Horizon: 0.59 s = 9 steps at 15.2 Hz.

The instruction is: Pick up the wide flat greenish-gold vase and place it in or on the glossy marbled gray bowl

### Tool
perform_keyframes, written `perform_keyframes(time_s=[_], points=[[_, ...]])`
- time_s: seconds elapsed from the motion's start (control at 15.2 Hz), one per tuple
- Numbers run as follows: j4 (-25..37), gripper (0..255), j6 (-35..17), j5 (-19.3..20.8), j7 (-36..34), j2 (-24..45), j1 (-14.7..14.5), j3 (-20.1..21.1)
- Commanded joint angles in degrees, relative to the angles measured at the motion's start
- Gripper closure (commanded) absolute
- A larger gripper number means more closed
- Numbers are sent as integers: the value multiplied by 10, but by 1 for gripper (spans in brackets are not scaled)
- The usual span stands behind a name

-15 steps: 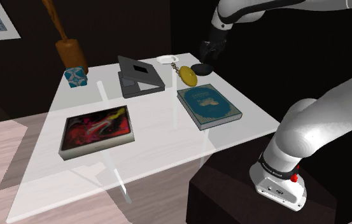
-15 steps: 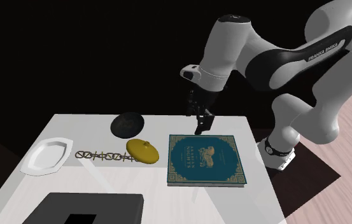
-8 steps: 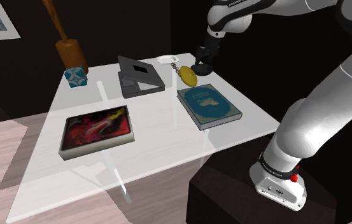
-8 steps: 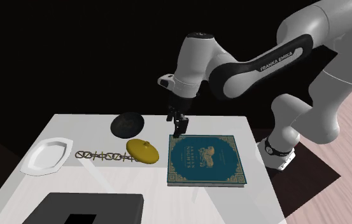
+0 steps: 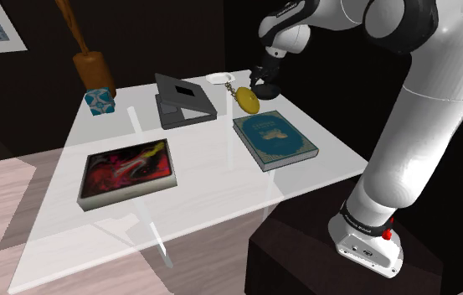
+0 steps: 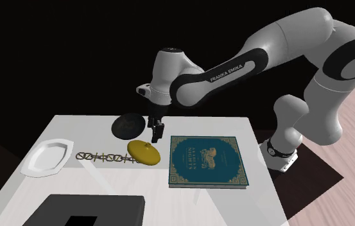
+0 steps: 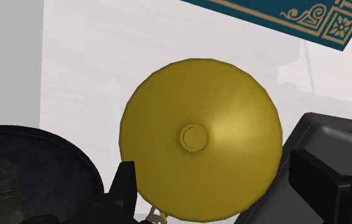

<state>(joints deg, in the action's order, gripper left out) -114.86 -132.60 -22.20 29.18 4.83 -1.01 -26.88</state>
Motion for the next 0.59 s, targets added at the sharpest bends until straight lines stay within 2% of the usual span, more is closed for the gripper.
perform_keyframes(time_s=[0.0, 0.53], points=[[17, 0, -6, -26, 19, 28, 4, 2], [16, 0, -38, -59, 39, 67, 6, 13]])
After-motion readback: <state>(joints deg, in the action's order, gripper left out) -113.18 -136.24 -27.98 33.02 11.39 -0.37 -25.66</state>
